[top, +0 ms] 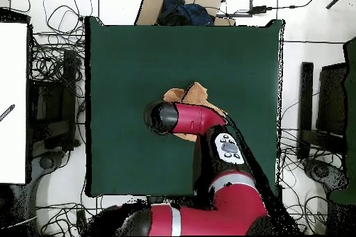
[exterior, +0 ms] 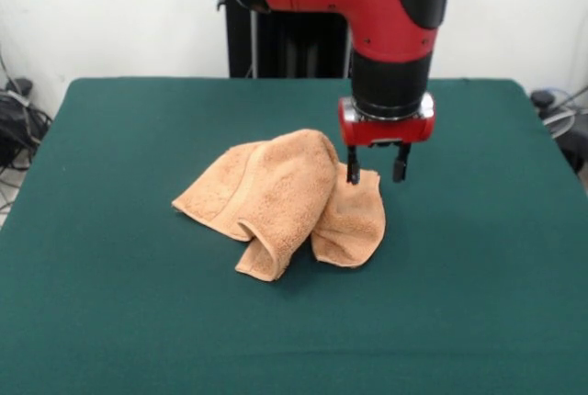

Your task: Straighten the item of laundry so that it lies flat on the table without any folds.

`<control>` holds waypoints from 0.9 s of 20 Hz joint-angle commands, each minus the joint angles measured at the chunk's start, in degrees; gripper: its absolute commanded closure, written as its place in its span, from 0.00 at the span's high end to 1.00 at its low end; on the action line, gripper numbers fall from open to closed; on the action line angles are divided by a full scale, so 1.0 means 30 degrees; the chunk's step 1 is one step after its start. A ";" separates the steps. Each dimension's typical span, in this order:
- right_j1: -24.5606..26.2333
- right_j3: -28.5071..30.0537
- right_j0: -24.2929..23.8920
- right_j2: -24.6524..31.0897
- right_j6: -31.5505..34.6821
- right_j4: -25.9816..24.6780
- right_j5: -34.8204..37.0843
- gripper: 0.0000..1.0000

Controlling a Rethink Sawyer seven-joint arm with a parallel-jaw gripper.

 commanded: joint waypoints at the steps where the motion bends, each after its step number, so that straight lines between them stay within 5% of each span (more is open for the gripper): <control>1: 0.0881 -0.1379 0.0024 0.1681 0.2229 0.0830 0.0554 1.00; 18: 0.0398 -0.3013 0.0436 0.1421 0.1881 0.0862 0.2868 1.00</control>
